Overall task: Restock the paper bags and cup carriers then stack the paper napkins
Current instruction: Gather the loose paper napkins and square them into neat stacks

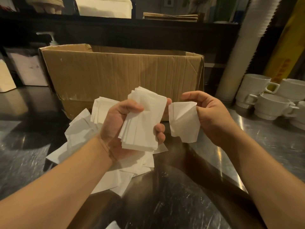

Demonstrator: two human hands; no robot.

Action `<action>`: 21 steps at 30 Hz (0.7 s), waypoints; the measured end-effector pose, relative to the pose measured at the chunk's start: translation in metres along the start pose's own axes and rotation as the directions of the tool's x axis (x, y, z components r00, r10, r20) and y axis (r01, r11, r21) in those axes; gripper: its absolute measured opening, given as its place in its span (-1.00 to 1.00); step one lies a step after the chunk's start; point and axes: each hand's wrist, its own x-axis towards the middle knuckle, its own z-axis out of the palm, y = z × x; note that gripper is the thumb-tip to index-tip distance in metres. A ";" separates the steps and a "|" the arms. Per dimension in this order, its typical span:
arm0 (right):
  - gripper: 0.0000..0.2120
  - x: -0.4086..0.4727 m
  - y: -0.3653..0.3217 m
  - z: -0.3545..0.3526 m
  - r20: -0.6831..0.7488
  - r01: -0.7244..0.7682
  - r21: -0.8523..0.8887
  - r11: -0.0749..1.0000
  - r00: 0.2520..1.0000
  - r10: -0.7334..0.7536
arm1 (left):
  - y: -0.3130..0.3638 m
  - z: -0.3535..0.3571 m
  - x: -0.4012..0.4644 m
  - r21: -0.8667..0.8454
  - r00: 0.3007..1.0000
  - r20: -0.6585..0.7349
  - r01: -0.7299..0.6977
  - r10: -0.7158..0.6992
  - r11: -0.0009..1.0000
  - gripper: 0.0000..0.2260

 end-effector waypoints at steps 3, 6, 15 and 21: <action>-0.79 0.000 0.002 0.001 0.042 0.003 -0.100 0.995 0.999 0.001 | 0.000 0.003 -0.001 0.060 0.999 0.003 0.047 -0.047 0.997 -0.33; -0.77 -0.002 0.000 0.004 0.070 -0.008 -0.162 0.987 0.997 0.019 | -0.001 0.005 -0.001 0.085 0.998 -0.039 0.054 -0.051 0.995 -0.34; -0.85 0.002 -0.004 -0.005 0.026 -0.019 -0.115 0.993 0.999 0.022 | -0.001 0.008 0.000 0.082 0.998 -0.056 0.038 -0.034 0.996 -0.57; -0.94 0.003 0.003 -0.003 -0.005 0.018 -0.334 0.942 1.000 -0.020 | -0.002 0.011 0.002 0.094 0.999 -0.041 0.033 -0.029 0.995 -0.62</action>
